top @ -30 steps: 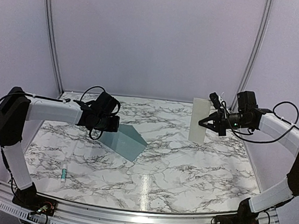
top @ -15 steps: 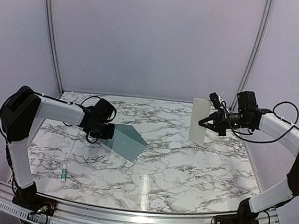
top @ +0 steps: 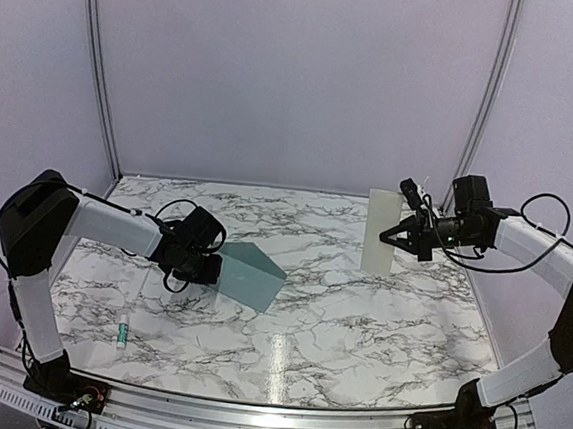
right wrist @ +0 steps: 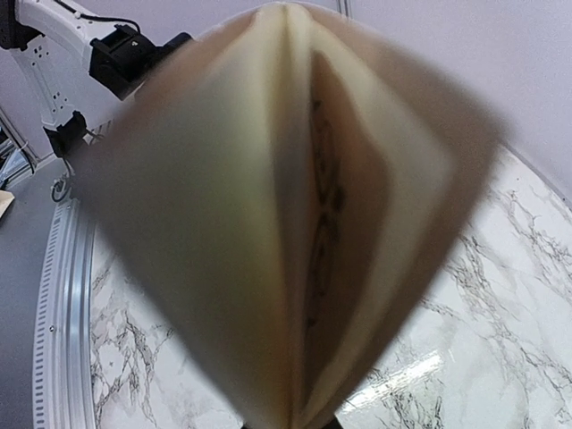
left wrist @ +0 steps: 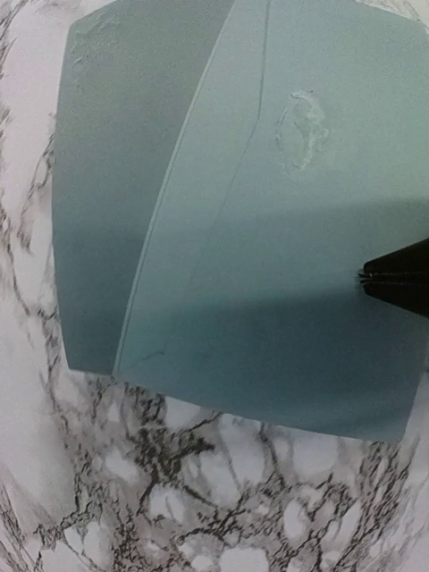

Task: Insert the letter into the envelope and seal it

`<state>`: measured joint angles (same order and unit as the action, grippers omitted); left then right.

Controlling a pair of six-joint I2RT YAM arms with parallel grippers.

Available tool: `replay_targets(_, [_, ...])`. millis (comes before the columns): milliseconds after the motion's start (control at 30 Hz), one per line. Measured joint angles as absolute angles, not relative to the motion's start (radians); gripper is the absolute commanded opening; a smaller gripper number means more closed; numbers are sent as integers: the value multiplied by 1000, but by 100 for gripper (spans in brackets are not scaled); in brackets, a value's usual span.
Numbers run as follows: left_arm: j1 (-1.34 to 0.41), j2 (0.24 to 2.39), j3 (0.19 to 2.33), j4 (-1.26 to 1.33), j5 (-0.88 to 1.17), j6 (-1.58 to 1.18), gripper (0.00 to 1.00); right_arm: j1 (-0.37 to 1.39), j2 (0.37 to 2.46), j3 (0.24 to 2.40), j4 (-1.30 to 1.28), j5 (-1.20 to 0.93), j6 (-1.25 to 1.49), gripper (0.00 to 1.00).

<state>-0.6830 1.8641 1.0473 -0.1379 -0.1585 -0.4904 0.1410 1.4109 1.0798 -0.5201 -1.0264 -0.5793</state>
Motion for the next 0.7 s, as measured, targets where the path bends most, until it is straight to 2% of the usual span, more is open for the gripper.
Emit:
replay_targets(233, [-880,1786,947,-116,-165,-562,0,141,1428,1080,-532,-1026,-585,0])
replay_targets(400, [-944,1703,892,-181,-127,-579,1,141,1444,1080,-536,-1026,-594,0])
replay_targets(467, [-941,1667,902,-226,-117,-553,23,141,1449,1080,-537,-1026,-597,0])
replay_targets(567, [-937,1606,965,-284,-116,-469,63,141,1455,1080,-540,-1026,-599,0])
replay_targets(633, [-933,1563,1033,-297,-143,-413,73,141,1455,1080,-540,-1026,-600,0])
replay_targets(700, [-922,1519,1080,-288,-168,-357,76,141,1455,1080,-540,-1026,-600,0])
